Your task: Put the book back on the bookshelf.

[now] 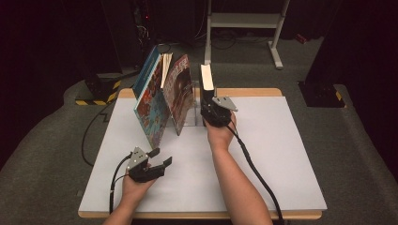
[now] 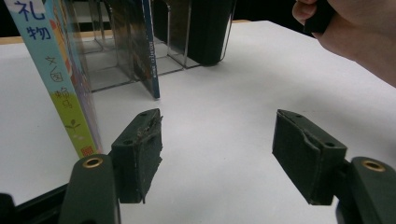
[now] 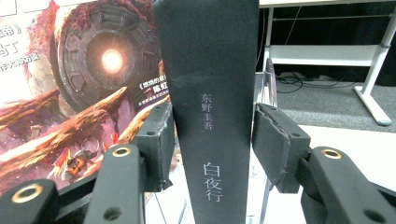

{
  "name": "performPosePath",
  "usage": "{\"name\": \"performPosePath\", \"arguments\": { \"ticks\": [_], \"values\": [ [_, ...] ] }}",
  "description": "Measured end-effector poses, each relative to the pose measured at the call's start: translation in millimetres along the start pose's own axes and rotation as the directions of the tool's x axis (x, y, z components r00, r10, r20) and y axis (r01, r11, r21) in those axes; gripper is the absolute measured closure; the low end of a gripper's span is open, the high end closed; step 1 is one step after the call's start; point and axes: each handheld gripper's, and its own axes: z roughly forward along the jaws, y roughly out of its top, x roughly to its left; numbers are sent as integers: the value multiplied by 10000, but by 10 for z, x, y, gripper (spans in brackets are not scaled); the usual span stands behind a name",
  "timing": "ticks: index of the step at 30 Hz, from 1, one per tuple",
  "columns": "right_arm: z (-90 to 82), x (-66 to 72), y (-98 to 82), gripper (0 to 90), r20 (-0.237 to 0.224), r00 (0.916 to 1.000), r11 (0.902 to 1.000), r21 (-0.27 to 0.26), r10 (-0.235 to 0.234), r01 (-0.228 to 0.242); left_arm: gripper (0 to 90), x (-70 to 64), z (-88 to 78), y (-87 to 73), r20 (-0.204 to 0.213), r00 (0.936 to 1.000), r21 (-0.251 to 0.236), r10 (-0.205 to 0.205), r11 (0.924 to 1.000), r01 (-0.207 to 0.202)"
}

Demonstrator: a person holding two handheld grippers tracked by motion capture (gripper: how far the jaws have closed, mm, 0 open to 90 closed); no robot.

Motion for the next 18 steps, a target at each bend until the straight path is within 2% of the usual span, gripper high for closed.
{"name": "performPosePath", "arguments": {
  "ticks": [18],
  "values": [
    [5, -16, 1, 400, -217, 9997, 9998, 211, -68, 72, 326, -6, 7, -11, 9, 10000, 11, 56, 10000, -56]
  ]
}}
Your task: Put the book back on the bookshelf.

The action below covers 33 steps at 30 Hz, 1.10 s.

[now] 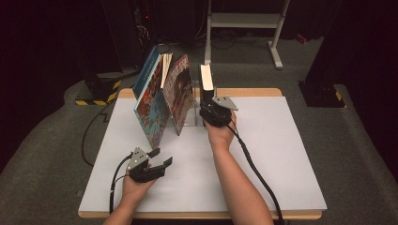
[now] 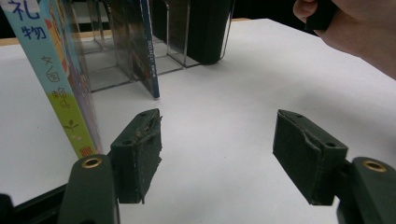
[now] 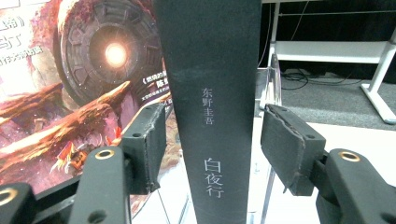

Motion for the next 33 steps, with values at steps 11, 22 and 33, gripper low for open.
{"name": "performPosePath", "arguments": {
  "ticks": [11, 22, 33],
  "values": [
    [1, 9, -13, 296, -243, 9995, 9994, 289, -186, 193, 321, -5, 4, -8, -21, 9998, 73, 195, 9998, -195],
    [-95, -19, -2, 177, -87, 9985, 9978, 391, -532, 535, 280, 37, 13, -2, -327, 9989, 209, 329, 9993, -322],
    [-242, -11, -95, 154, -370, 9959, 9948, 565, -826, 846, 237, 125, -6, 44, -682, 9966, 348, 464, 9984, -441]
  ]
}}
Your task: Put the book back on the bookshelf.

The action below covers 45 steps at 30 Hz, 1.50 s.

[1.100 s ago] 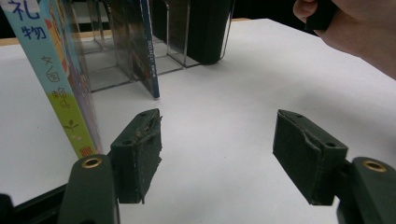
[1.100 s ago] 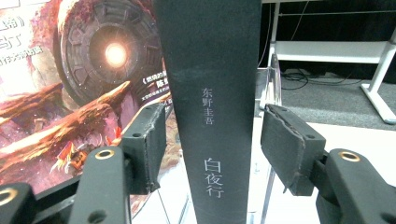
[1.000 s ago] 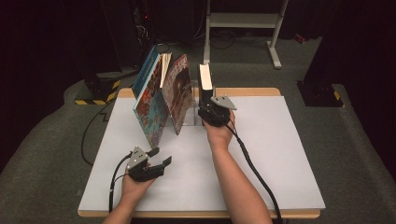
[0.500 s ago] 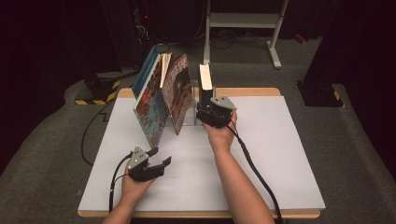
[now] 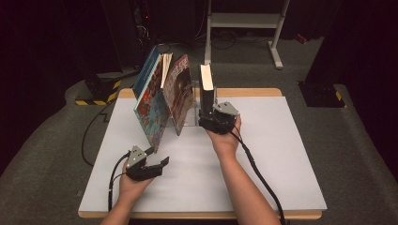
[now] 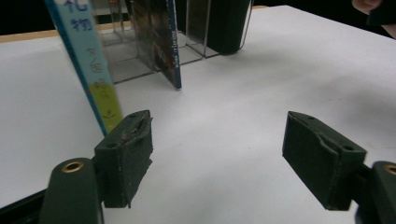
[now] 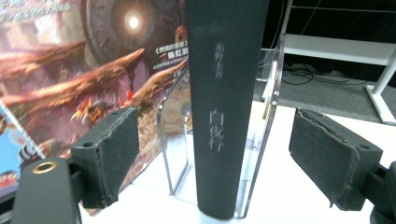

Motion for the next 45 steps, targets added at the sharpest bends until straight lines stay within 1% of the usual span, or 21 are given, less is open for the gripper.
{"name": "performPosePath", "arguments": {
  "ticks": [3, 7, 12, 14, 17, 18, 19, 20, 24, 26, 28, 30, 31, 32, 34, 35, 38, 40, 41, 43, 45],
  "values": [
    [-25, 2, -51, 146, -30, 9999, 9998, 184, -112, 112, 218, 29, 4, 7, -151, 9999, 25, -49, 10000, 50],
    [-99, -23, -135, 144, -88, 9999, 9996, 262, -127, 129, 202, 69, -1, 19, -321, 9995, 57, 9, 10000, -7],
    [-238, -74, -229, 141, -159, 9997, 9993, 308, -201, 206, 192, 107, -4, 25, -454, 9989, 145, 77, 9999, -70],
    [-314, -102, -263, 141, -183, 9997, 9994, 302, -186, 191, 192, 122, -11, 32, -506, 9986, 174, 137, 9998, -128],
    [-448, -157, -322, 141, -196, 9995, 9994, 241, -244, 249, 193, 141, -16, 43, -624, 9980, 50, 88, 10000, -85],
    [-481, -172, -337, 141, -195, 9995, 9994, 220, -257, 261, 193, 158, -27, 51, -676, 9976, 66, 155, 9999, -151],
    [-537, -199, -361, 141, -192, 9995, 9995, 204, -255, 259, 194, 159, -26, 55, -711, 9975, -72, 40, 10000, -45],
    [-570, -218, -376, 141, -198, 9994, 9995, 186, -267, 271, 194, 175, -36, 62, -757, 9971, -70, 104, 9999, -109],
    [-751, -325, -473, 140, -207, 9995, 9995, 179, -244, 247, 196, 240, -75, 94, -1024, 9947, -265, 55, 9996, -83],
    [-865, -410, -551, 139, -145, 9995, 9994, 221, -272, 276, 196, 277, -100, 110, -1182, 9930, -350, 5, 9994, -47],
    [-932, -470, -603, 138, -107, 9996, 9993, 267, -244, 247, 196, 321, -132, 129, -1329, 9911, -381, 20, 9992, -72],
    [-1021, -559, -678, 138, -3, 9997, 9992, 332, -241, 241, 197, 359, -163, 145, -1481, 9890, -521, -66, 9986, -11],
    [-1078, -622, -727, 138, 79, 9997, 9991, 344, -243, 240, 197, 377, -180, 149, -1520, 9884, -477, -21, 9988, -52],
    [-1112, -660, -757, 138, 146, 9997, 9991, 361, -216, 211, 197, 404, -207, 151, -1589, 9873, -459, 52, 9989, -126],
    [-1202, -770, -839, 138, 263, 9996, 9991, 431, -47, 36, 196, 431, -254, 143, -1632, 9866, -604, -17, 9981, -83],
    [-1262, -841, -894, 138, 354, 9994, 9990, 442, 8, -23, 196, 442, -271, 139, -1683, 9857, -602, 4, 9981, -107],
    [-1395, -982, -1026, 139, 643, 9979, 9988, 458, 118, -148, 198, 484, -332, 114, -1869, 9824, -517, -37, 9986, -60],
    [-1480, -1084, -1106, 140, 866, 9962, 9981, 605, 82, -135, 198, 537, -368, 110, -2115, 9774, -325, 21, 9994, -92],
    [-1529, -1154, -1146, 140, 1016, 9948, 9971, 752, 38, -115, 198, 551, -376, 114, -2155, 9764, -396, -99, 9992, 14],
    [-1606, -1244, -1205, 140, 1219, 9925, 9962, 849, 110, -215, 199, 591, -404, 131, -2231, 9746, -409, -201, 9991, 113],
    [-1679, -1322, -1260, 141, 1451, 9894, 9956, 906, 105, -239, 199, 605, -413, 143, -2258, 9739, -511, -225, 9986, 112]
  ]
}}
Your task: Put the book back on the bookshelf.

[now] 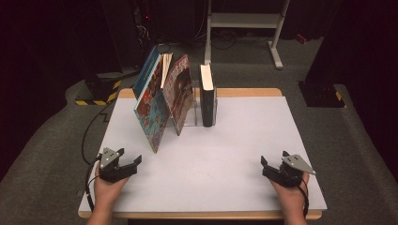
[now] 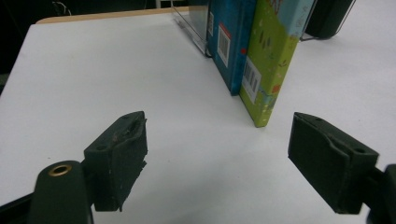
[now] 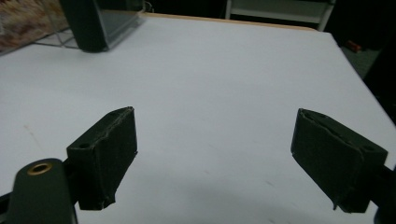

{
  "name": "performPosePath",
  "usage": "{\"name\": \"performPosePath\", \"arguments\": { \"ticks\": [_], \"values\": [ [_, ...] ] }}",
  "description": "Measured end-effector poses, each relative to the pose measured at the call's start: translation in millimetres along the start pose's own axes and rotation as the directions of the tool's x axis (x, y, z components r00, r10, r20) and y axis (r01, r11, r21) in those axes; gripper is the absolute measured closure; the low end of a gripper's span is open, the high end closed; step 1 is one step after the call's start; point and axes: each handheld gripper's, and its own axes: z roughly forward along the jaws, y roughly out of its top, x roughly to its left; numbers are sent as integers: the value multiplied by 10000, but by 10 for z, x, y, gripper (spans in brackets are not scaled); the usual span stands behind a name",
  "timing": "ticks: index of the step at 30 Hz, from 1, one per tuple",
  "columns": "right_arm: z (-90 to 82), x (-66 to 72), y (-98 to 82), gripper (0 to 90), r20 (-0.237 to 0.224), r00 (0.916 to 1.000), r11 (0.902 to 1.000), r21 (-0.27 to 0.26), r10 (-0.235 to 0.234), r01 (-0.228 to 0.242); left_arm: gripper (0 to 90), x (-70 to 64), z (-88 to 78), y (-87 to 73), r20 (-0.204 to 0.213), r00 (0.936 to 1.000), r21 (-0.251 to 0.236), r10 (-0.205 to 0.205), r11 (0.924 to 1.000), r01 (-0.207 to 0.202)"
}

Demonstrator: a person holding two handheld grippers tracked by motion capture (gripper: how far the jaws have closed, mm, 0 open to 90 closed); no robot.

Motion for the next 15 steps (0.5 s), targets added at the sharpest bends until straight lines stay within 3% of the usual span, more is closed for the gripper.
{"name": "performPosePath", "arguments": {
  "ticks": [4, 12, 15],
  "values": [
    [-50, -107, -8, 140, 170, 9992, 9993, -98, 357, -355, 200, 19, 12, 10, 10, 9999, 132, 130, 9998, -130],
    [-1, -75, -33, 139, 39, 9997, 9996, 93, 248, -249, 203, 40, 3, 32, 52, 9995, 18, -297, 9996, 297],
    [3, -62, -33, 138, 30, 9997, 9997, 102, 224, -224, 203, 39, 14, 26, 70, 9999, 94, -156, 9998, 156]
  ]
}}
